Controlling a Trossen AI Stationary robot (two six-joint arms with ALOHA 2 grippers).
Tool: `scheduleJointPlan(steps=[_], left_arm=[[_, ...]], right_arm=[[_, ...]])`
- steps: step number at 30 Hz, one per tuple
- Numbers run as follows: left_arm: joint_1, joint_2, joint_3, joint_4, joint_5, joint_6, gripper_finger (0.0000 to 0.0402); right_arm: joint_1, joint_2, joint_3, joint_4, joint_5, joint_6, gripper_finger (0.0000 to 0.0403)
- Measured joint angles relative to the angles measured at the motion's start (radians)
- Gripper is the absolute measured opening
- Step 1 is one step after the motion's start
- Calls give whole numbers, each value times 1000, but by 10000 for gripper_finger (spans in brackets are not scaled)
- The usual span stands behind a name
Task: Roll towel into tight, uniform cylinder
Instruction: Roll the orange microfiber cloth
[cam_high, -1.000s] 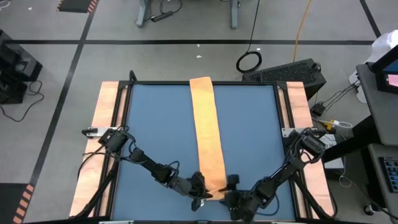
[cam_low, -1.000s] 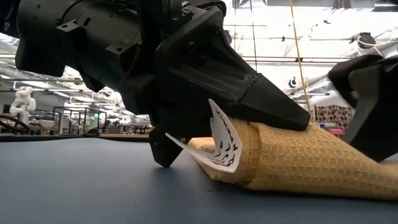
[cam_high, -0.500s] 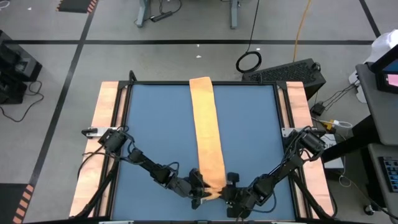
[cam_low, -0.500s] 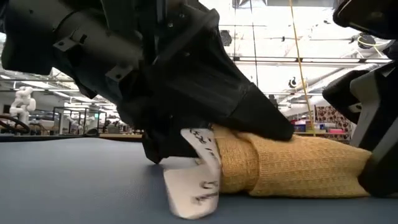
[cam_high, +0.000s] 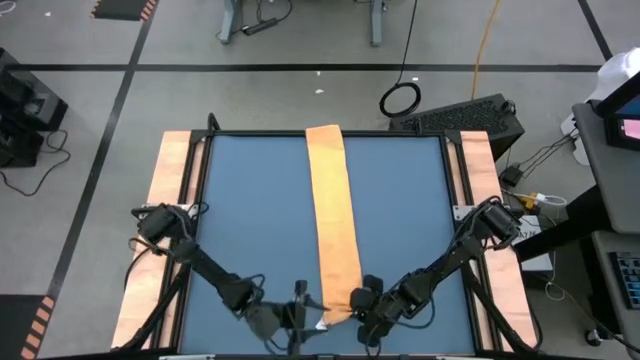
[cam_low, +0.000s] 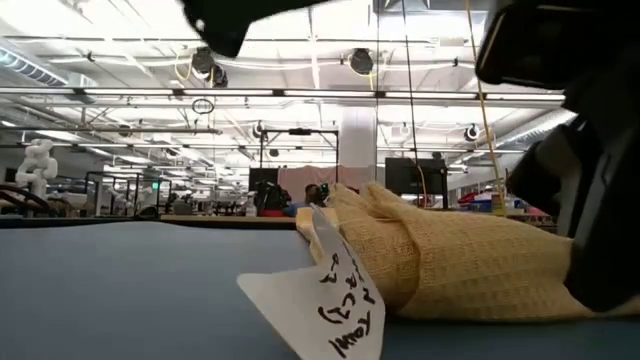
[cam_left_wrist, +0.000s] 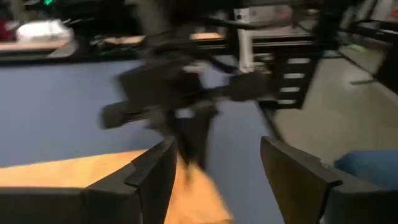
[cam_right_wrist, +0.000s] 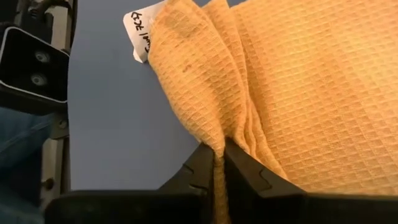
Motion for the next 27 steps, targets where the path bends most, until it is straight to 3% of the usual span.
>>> scheduleJointPlan(steps=[12,16,27], left_arm=[[-29,191,53,79,-57,35,238],[-24,226,66,71,-142,63,238],[21,227,68,-142,-124,4,238]], right_arm=[[-146,-57,-3,-11,-127,26,18],[-160,-57,-3,-7,-136,54,18],[-163,-57,-2,5,-154,86,18]])
